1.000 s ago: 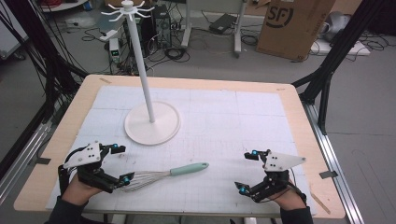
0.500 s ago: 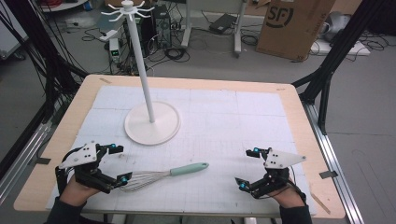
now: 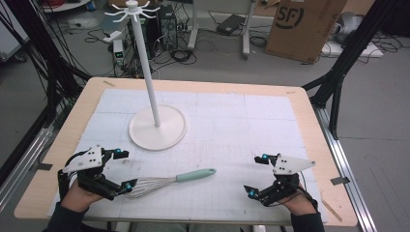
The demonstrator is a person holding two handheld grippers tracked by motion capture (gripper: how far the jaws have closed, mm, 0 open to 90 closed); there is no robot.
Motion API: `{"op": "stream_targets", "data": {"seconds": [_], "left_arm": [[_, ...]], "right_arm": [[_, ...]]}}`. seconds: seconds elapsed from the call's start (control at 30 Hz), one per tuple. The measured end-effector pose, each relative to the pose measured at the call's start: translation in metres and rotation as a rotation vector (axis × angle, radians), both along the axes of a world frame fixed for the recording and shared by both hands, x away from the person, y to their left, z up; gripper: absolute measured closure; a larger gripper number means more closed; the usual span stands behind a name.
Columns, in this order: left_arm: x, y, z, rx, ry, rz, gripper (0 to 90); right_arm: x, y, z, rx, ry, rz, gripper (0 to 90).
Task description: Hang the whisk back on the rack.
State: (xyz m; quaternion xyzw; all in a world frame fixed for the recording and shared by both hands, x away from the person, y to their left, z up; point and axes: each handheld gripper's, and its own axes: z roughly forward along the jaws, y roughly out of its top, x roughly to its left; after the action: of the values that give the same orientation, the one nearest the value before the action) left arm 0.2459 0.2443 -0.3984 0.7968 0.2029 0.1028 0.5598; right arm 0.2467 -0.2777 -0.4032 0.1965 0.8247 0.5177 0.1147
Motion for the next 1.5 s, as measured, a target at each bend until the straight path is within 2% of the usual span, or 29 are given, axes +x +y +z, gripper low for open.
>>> {"op": "stream_targets", "data": {"seconds": [0.23,0.37,0.43,0.57,0.7,0.97,1.0,1.1,1.2,1.27,1.5], "left_arm": [[0.007,-0.008,0.003,0.104,0.091,-0.122,3.1],[0.014,-0.012,0.001,0.161,0.129,-0.166,3.2],[0.016,-0.012,0.001,0.174,0.142,-0.181,3.2],[0.018,-0.013,0.003,0.205,0.147,-0.177,3.2],[0.019,-0.021,0.011,0.287,0.140,-0.178,3.2],[0.028,-0.041,0.019,0.422,0.190,-0.187,3.2],[0.030,-0.043,0.019,0.423,0.204,-0.187,3.2],[0.035,-0.051,0.015,0.471,0.233,-0.181,3.2],[0.037,-0.059,0.014,0.511,0.245,-0.167,3.3],[0.039,-0.064,0.013,0.511,0.246,-0.164,4.0],[0.042,-0.083,0.016,0.569,0.266,-0.185,4.0]], "right_arm": [[-0.001,-0.004,-0.001,-0.013,0.009,0.009,0.4],[-0.002,-0.005,-0.002,-0.013,0.016,0.015,0.4],[-0.001,-0.005,-0.002,-0.012,0.012,0.014,0.5],[-0.001,-0.006,-0.003,-0.015,0.017,0.014,0.5],[-0.001,-0.007,-0.003,-0.013,0.012,0.011,0.5],[-0.001,-0.007,-0.004,-0.019,0.016,0.014,0.5],[-0.001,-0.007,-0.004,-0.018,0.017,0.012,0.5],[0.000,-0.007,-0.003,-0.013,0.015,0.007,0.5],[0.000,-0.006,-0.004,-0.019,0.017,0.007,0.5],[0.000,-0.006,-0.004,-0.023,0.022,0.009,0.4],[0.001,-0.005,-0.006,-0.027,0.026,0.008,0.4]]}}
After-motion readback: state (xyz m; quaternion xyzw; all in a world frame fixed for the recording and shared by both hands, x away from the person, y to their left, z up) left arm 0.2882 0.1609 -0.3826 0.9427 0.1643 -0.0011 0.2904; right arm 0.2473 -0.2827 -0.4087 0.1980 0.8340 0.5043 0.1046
